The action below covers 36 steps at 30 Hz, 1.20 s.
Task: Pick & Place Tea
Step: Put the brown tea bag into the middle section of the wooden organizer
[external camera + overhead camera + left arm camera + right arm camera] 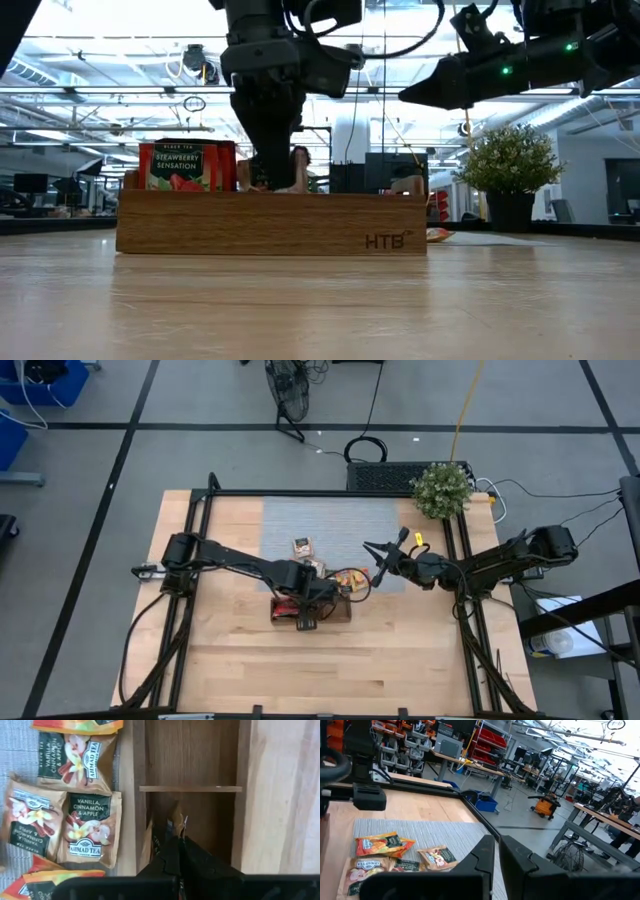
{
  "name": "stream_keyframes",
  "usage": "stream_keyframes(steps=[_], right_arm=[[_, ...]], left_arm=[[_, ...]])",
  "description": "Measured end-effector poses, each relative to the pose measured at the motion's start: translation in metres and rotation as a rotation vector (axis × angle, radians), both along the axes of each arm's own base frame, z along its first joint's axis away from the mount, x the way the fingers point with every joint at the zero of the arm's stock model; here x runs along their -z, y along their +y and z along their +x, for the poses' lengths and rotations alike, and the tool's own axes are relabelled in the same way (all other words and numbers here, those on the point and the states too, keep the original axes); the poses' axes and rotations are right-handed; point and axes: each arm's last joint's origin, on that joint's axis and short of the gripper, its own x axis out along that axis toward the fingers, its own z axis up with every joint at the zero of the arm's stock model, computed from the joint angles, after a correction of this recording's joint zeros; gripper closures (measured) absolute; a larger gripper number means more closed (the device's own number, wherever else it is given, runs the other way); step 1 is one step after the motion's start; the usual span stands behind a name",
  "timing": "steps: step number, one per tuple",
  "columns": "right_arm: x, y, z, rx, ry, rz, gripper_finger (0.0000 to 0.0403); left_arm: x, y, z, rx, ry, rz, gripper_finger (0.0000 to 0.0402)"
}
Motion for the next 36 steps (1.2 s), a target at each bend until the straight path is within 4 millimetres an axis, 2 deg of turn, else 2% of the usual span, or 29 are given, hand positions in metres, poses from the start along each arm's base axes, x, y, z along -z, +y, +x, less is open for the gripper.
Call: stream_keyframes(steps=[4,15,20,26,29,32,36], right_arm=[[0.0,0.0,0.0,-0.001,0.002,0.0,0.0385],[0.0,0.0,0.0,-0.002,0.004,0.0,0.0385],[0.0,0.0,0.0,-0.002,0.001,0.003,0.0385],[0.001,0.0,0.0,-0.002,0.011,0.009,0.0385],[0.004,0.0,0.0,-0.001,0.028,0.016,0.0385],[0.005,0.0,0.0,-0.001,0.045,0.018,0.0385],[0.006,0.0,0.0,0.0,0.054,0.017,0.0385]], left_arm=[[0.001,0.0,0.0,0.001,0.003,0.0,0.0388],[0.001,0.0,0.0,0.011,0.005,0.005,0.0282],[-0.015,0.003,-0.004,0.046,-0.038,0.026,0.0255],[-0.04,0.012,-0.013,0.033,-0.103,0.141,0.0248],[-0.051,0.02,-0.022,0.014,-0.089,0.28,0.0248],[-0.054,0.032,-0.027,-0.02,-0.045,0.391,0.0248],[-0.047,0.068,-0.024,-0.093,-0.004,0.315,0.0247]])
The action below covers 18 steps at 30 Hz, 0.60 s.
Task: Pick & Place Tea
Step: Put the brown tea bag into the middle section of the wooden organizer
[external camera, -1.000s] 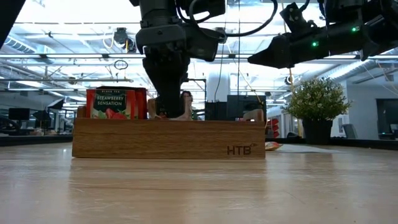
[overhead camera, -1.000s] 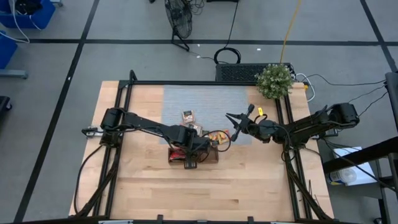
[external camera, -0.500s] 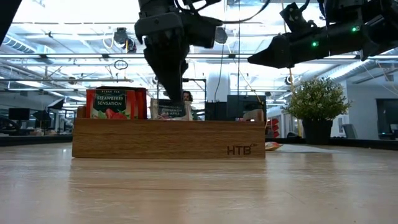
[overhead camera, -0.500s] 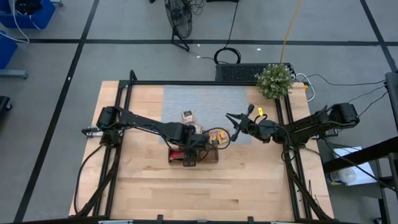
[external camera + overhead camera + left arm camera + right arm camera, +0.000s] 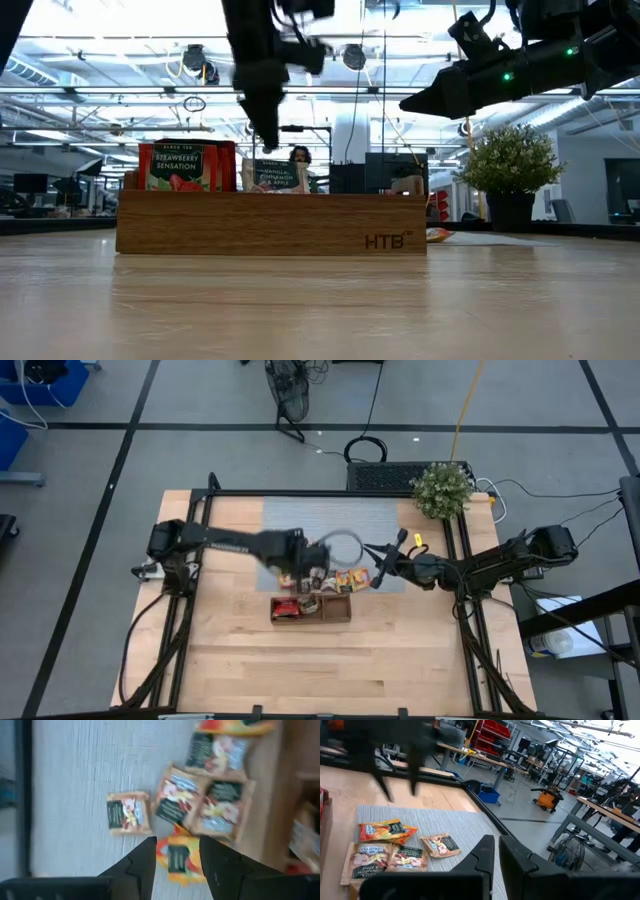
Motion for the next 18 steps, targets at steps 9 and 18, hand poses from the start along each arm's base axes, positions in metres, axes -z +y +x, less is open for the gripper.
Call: stream_keyframes(steps=[9,18], right_arm=[[0.002,-0.003,0.0,0.01,0.045,-0.037,0.0385],[0.009,-0.016,-0.004,0.07,0.078,-0.019,0.0385]], left_arm=[[0.034,0.083,0.01,-0.046,0.013,-0.129,0.0247],[0.077,0.108,0.016,-0.004,0.088,-0.241,0.0247]])
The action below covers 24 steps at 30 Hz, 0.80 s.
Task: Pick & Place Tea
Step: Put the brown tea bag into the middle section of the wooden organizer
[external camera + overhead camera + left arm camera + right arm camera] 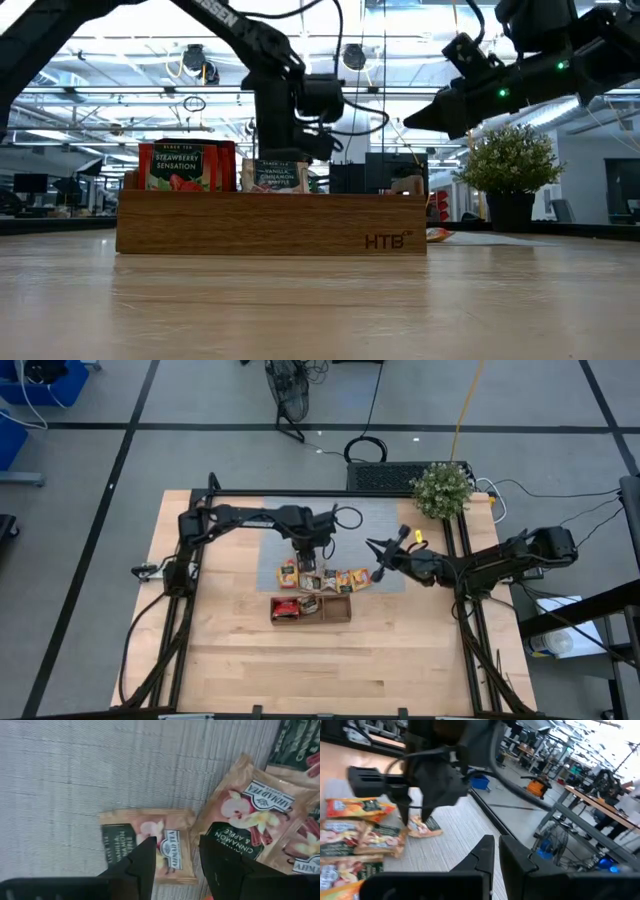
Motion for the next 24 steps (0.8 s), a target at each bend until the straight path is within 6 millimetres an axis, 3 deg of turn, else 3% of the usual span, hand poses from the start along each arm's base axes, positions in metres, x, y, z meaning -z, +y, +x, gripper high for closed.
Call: stream_keyframes(steps=[9,18,24], right_arm=[[0.006,-0.008,-0.008,0.037,-0.04,0.003,0.0385],[0.005,-0.008,-0.008,0.035,-0.046,0.004,0.0385],[0.004,-0.008,-0.008,0.035,-0.054,0.004,0.0385]], left_arm=[[0.003,-0.006,0.002,0.018,0.005,-0.009,0.0247],[0.026,-0.003,-0.013,-0.016,0.059,-0.028,0.0247],[0.03,-0.001,-0.013,-0.014,0.016,-0.012,0.0249]])
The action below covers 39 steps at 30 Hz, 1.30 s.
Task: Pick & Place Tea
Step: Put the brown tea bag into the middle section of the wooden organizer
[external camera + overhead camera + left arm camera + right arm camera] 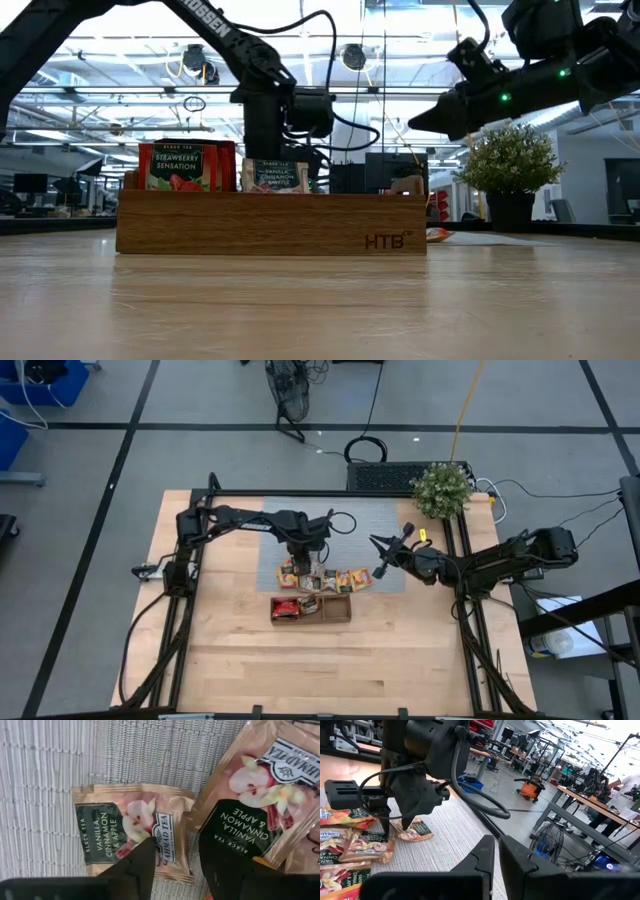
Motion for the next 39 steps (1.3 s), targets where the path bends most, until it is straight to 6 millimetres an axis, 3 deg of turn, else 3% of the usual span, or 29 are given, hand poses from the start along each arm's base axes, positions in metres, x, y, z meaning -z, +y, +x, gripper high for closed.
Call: stream_keyframes(steps=[3,9,14,18,22,24,30,35,39], right_arm=[[0.0,0.0,0.0,0.0,-0.005,0.005,0.0385],[0.0,0.0,0.0,0.0,-0.006,0.006,0.0385],[0.0,0.0,0.001,-0.032,-0.05,0.065,0.0385],[-0.002,-0.006,0.004,-0.201,-0.143,0.189,0.0385],[0.002,-0.022,0.006,-0.211,-0.223,0.279,0.0385],[0.006,-0.031,0.008,-0.209,-0.258,0.323,0.0381],[0.016,-0.05,0.025,-0.482,-0.327,0.56,0.0323],[0.024,-0.062,0.051,-0.549,-0.316,0.689,0.0253],[0.027,-0.066,0.068,-0.573,-0.316,0.72,0.0221]], left_arm=[[0.001,-0.003,0.0,0.044,-0.001,0.009,0.0272],[-0.001,-0.012,0.003,0.087,0.014,0.074,0.0384],[-0.018,-0.03,0.002,0.222,0.107,0.378,0.0389],[-0.045,-0.058,0.008,0.345,0.109,0.661,0.0389],[-0.051,-0.087,0.019,0.482,0.103,0.845,0.0389],[-0.053,-0.1,0.024,0.53,0.075,0.886,0.0389],[-0.058,-0.128,0.03,0.606,0.016,0.957,0.0389],[-0.059,-0.135,0.031,0.625,0.013,0.978,0.0389],[-0.059,-0.133,0.03,0.599,0.007,0.977,0.0389]])
